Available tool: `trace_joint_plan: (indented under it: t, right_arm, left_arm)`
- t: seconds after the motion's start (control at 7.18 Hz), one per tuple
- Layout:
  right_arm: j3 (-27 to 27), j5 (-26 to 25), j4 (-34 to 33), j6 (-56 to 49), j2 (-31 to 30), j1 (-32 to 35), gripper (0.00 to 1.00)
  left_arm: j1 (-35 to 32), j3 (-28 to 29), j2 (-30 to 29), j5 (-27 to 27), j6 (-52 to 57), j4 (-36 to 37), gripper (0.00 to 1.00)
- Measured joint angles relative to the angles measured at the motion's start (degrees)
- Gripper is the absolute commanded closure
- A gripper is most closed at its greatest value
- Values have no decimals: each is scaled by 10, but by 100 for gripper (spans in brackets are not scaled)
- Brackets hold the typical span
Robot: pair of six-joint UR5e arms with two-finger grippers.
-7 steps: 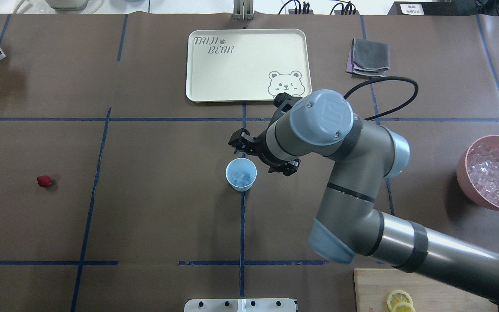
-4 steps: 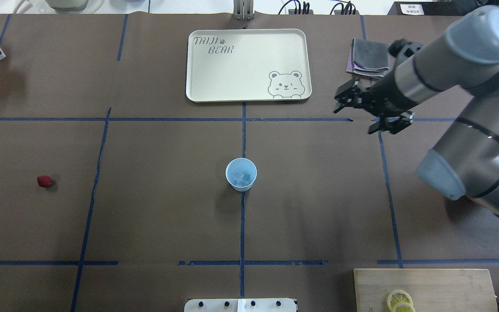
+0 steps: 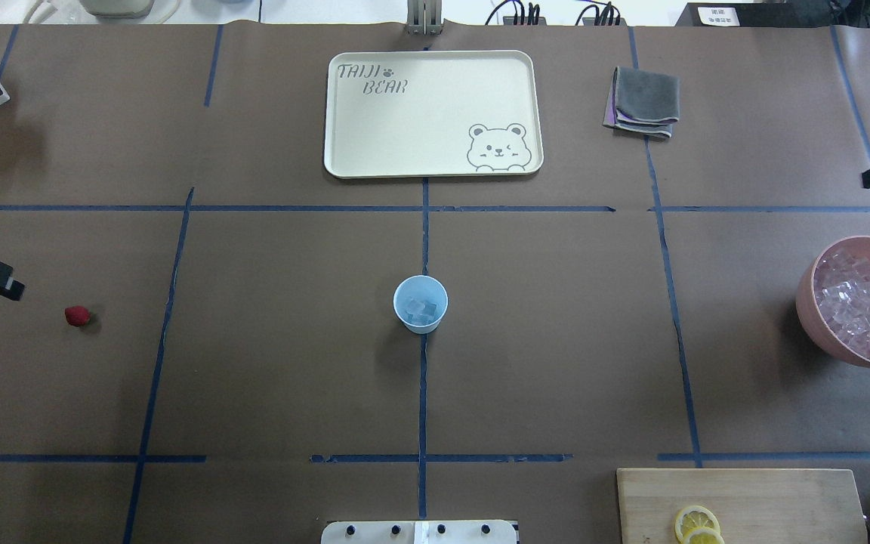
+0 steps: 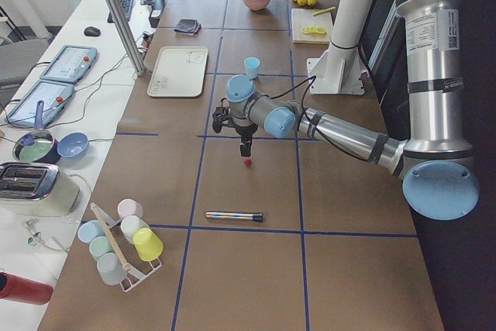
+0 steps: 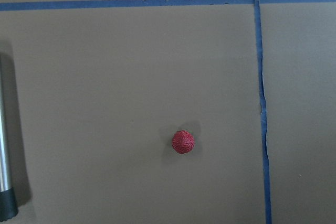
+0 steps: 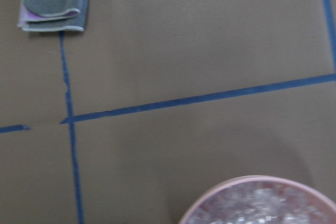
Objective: Mash ice and strawberries in cup
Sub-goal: 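Reach the left gripper down to the red strawberry and grasp it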
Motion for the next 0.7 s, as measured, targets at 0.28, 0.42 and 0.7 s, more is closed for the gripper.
trace_joint_plan:
  t: [0.28,0.42,0.7]
  right_arm:
    - [-4,-22,-94,-167,-1,57,0]
    - [-6,-37,-110,-193,4,64,0]
    - [-8,-50,-118,-204,9,66,0]
  left_arm:
    - [75,27,-19,84,-50,-29,0]
    - [88,55,-33,102,-56,-44,0]
    - [95,105,-46,111,-60,-98,0]
